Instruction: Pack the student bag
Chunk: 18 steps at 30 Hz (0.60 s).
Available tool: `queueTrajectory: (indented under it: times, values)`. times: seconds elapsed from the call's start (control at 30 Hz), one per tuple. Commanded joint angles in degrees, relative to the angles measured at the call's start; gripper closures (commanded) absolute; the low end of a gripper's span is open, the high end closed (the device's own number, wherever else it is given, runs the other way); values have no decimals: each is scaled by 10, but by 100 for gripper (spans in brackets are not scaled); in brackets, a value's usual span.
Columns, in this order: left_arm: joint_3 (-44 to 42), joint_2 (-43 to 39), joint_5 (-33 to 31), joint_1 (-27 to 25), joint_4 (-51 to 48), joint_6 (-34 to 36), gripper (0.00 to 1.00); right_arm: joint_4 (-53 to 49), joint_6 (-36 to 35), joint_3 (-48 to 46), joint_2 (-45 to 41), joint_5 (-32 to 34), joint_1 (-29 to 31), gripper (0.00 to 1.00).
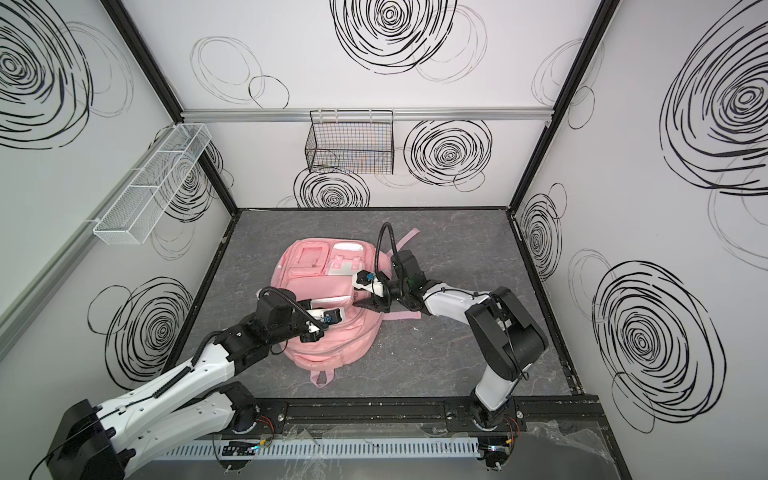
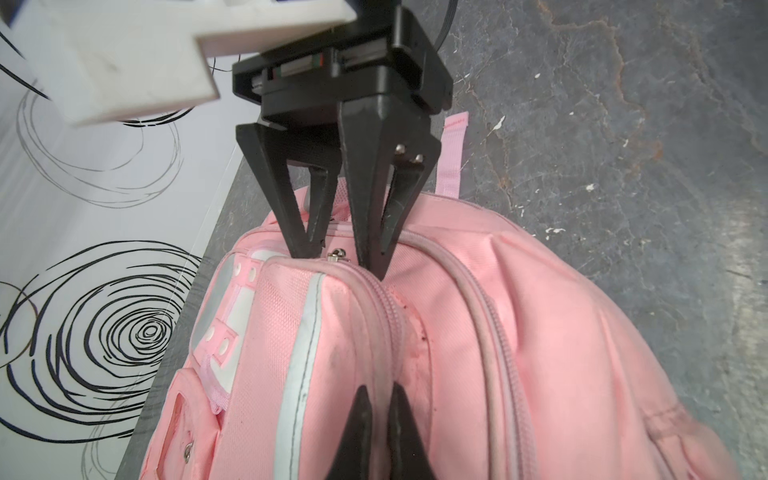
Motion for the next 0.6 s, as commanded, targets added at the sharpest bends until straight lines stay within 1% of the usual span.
queueTrajectory:
  times: [0.0,0.2,0.37,0.4,0.5,0.57]
  values:
    - [5,-17,32,5,74,0,100,17,9,0,18,-13,6,56]
    - [4,-18,34,11,78,-2,100,37,23,-11,17,-31,5,68]
    - [5,-18,31,15,81,-5,100,25,20,-14,8,-40,1,75]
    - [4,-17,30,16,82,-6,100,22,16,-16,5,-43,0,79]
    - [5,-18,27,20,84,-8,100,3,11,-23,-7,-49,-5,81]
    - [4,-17,29,22,84,-9,100,0,9,-31,-18,-49,-7,86]
